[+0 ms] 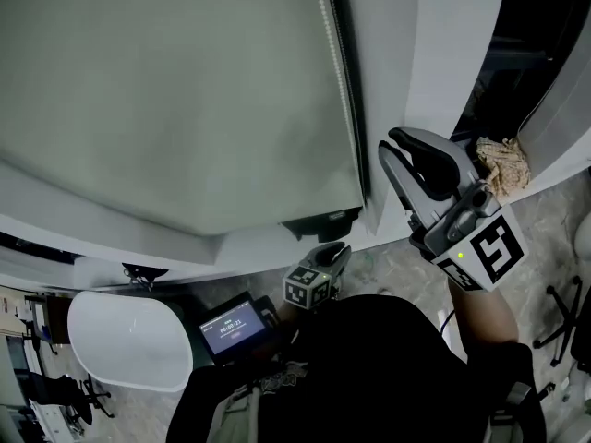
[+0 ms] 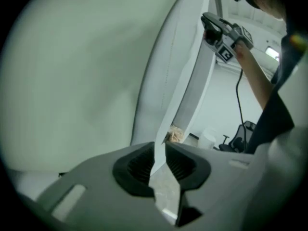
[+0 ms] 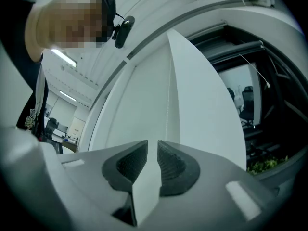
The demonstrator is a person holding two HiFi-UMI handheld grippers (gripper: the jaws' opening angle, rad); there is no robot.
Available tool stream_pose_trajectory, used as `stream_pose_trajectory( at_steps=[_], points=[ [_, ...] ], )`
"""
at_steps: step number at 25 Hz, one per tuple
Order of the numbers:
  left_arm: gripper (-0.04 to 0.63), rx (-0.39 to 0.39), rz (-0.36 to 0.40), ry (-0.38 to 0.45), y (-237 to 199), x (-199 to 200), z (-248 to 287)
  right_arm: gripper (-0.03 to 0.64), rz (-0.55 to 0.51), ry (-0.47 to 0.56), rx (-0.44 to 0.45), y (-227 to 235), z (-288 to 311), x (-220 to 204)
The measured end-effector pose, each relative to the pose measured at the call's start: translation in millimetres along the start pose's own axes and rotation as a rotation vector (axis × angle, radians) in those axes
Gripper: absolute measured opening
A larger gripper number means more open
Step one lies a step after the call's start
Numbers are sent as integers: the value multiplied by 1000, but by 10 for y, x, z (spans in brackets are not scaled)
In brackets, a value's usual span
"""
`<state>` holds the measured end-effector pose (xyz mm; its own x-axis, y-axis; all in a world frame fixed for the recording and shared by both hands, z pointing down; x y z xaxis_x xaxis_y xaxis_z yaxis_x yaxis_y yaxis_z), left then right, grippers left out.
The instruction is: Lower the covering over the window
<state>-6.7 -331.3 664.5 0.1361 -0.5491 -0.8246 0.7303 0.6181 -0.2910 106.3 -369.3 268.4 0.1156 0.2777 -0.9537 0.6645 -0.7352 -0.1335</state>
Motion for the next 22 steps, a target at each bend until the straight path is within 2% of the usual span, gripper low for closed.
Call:
stream_pose_trajectory(
  at_steps=[4,7,12,15,18,20,22],
  points=[
    [71,118,-177,39,-37,-126,-178,83,214,-41,91,-181,-246,-489],
    [69,177,-285,75,-15,-239,-391,83,380,-138,183,-551,-428,-1070],
    [57,281,-390,121,62,-484,-891,84,641,-319,349,-1346,-718,-2117],
    [52,348,-423,139,48,-616,-1264,84,772,-393,433,-1791,-785,-2509],
    [52,401,-485,182,41,-679,-1611,84,838,-416,513,-2155,-805,-2650],
    [52,405,-519,212,45,-719,-1746,84,842,-410,546,-2298,-802,-2658],
    [52,391,-514,227,50,-773,-1819,83,840,-395,566,-2417,-783,-2627]
  ],
)
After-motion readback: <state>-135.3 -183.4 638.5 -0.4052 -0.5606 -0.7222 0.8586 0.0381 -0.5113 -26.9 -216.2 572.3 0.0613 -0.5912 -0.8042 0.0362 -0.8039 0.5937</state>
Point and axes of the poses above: the fingertips, and each gripper's own axes: z forward along the fingers, y to its right, x out of its top, the point moved 2 cm from there along -z, backward along the fingers, and after that the axes turned 9 degrees about x, right-handed, at the moved point
